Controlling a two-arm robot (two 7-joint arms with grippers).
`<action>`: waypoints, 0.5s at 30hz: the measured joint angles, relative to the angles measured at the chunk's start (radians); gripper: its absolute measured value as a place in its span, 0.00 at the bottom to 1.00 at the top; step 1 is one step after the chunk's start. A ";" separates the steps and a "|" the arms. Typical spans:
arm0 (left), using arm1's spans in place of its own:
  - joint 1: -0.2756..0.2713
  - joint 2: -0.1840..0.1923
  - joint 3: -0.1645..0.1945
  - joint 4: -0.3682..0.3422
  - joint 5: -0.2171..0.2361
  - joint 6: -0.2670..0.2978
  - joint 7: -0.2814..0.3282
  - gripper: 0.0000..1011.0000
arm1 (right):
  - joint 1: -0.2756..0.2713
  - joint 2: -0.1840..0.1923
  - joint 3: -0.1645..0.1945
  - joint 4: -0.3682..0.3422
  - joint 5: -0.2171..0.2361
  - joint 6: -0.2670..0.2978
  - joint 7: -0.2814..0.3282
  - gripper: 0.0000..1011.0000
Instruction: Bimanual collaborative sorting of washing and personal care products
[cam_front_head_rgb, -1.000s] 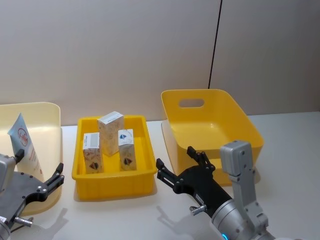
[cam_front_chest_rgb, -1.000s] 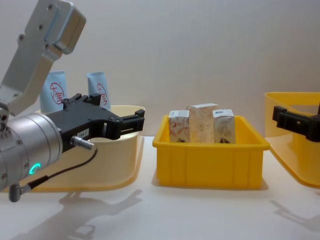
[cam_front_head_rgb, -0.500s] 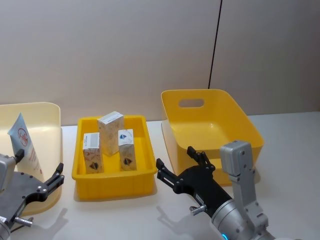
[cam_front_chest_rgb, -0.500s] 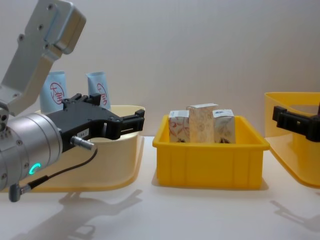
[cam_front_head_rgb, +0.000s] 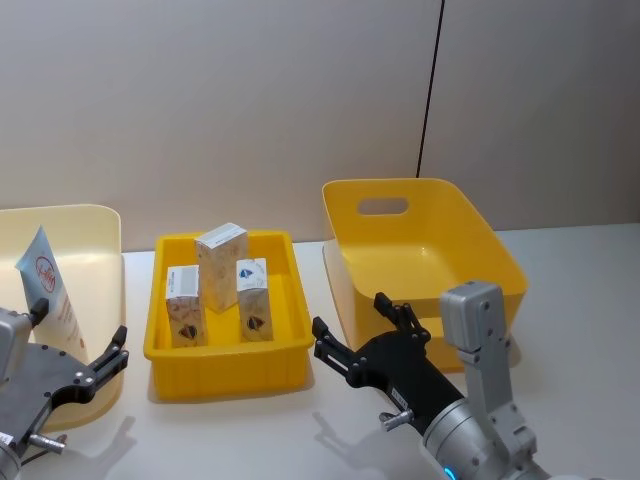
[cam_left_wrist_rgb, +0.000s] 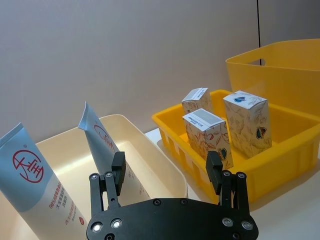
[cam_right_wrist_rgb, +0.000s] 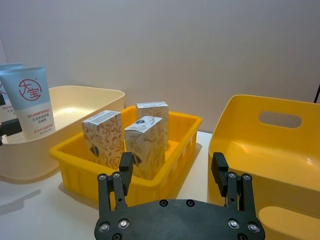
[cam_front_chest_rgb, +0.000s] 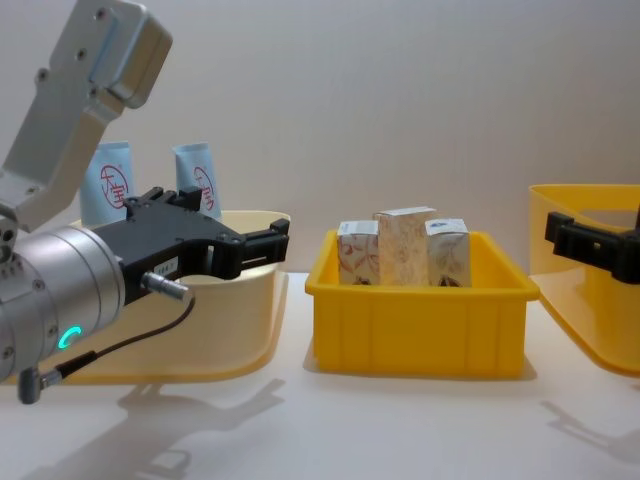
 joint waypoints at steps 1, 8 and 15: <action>0.000 0.000 0.000 0.000 0.000 0.000 0.000 0.99 | 0.000 0.000 0.000 0.000 0.000 0.000 0.000 0.99; 0.003 0.002 -0.012 -0.002 -0.014 0.001 -0.010 0.99 | 0.000 0.000 0.000 0.000 0.000 0.000 0.000 0.99; 0.016 0.009 -0.048 -0.011 -0.060 0.011 -0.032 0.99 | 0.000 0.000 0.000 0.000 0.000 0.000 0.000 0.99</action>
